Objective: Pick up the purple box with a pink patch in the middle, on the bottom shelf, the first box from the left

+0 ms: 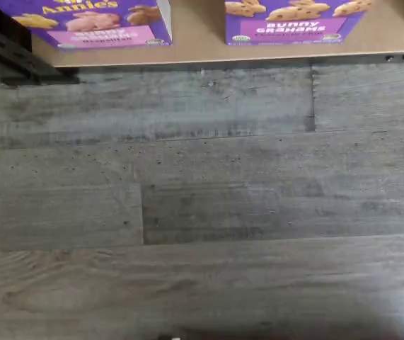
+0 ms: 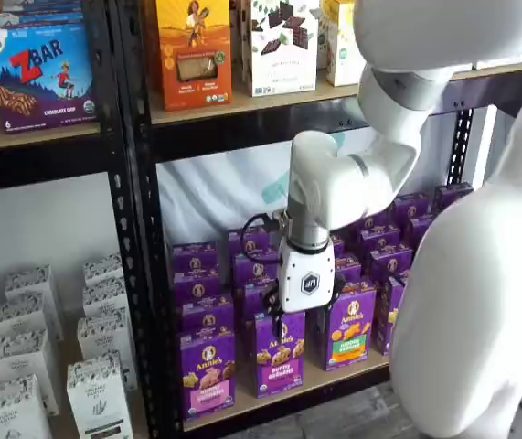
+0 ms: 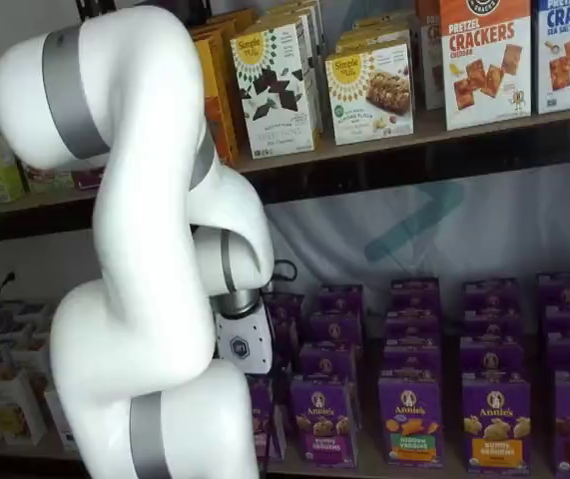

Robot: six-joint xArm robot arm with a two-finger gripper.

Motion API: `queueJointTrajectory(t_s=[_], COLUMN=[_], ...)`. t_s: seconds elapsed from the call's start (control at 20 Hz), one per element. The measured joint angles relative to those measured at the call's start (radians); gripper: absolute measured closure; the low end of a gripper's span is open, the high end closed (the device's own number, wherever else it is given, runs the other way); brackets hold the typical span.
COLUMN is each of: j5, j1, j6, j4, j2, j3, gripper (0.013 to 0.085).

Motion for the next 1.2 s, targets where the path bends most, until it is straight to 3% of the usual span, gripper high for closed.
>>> queueJointTrajectory(t_s=[0.4, 0.9, 1.2], j5=[-0.103, -0.100, -0.107], j1=[0.015, 0.033, 0.047], j6=[0.047, 0.095, 0.101], j4=[-0.040, -0.073, -0.065], j2=[0.136, 0.305, 0.432], j3=[-0.050, -0.203, -0.315], gripper=[0.0130, 0.0130, 0.0130])
